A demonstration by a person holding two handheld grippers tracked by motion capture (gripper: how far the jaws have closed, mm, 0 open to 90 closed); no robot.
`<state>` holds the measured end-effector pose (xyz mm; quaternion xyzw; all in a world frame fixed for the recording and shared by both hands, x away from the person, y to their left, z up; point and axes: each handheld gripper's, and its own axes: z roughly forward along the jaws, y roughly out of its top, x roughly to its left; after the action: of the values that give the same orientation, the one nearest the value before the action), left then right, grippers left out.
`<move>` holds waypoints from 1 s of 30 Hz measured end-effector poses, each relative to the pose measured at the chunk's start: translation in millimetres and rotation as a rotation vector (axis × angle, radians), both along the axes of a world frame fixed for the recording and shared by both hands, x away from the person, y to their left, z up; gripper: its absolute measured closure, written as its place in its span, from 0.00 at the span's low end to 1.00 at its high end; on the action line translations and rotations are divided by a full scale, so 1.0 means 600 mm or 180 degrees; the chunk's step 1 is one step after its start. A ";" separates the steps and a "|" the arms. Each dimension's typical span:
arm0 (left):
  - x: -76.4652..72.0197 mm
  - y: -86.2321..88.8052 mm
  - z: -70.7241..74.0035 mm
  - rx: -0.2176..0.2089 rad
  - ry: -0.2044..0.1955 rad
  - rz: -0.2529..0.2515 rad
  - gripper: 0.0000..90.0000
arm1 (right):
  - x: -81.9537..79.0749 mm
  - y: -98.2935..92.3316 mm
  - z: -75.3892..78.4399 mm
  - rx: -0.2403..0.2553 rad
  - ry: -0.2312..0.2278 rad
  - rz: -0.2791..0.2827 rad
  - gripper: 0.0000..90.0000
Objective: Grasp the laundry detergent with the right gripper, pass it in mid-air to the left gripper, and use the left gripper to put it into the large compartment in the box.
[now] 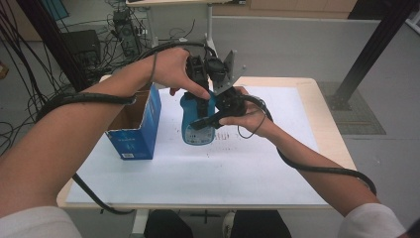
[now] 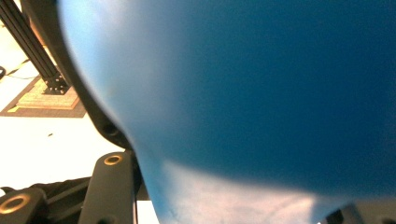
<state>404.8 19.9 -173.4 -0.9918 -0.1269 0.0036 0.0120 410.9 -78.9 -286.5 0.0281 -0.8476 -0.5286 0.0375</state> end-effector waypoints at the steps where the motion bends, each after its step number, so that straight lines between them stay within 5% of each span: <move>1: 0.000 0.000 -0.001 -0.0004 0.0000 0.0009 0.40 | 0.001 0.000 -0.001 -0.0006 -0.0027 -0.0005 0.48; 30: 0.000 0.004 -0.005 -0.0062 0.0015 0.0027 0.40 | 0.001 -0.001 -0.007 0.0018 0.0033 0.0011 0.47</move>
<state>404.9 22.2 -176.5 -0.9913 -0.1311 0.0072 0.0026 411.7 -79.2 -290.6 0.0269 -0.8459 -0.5310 0.0427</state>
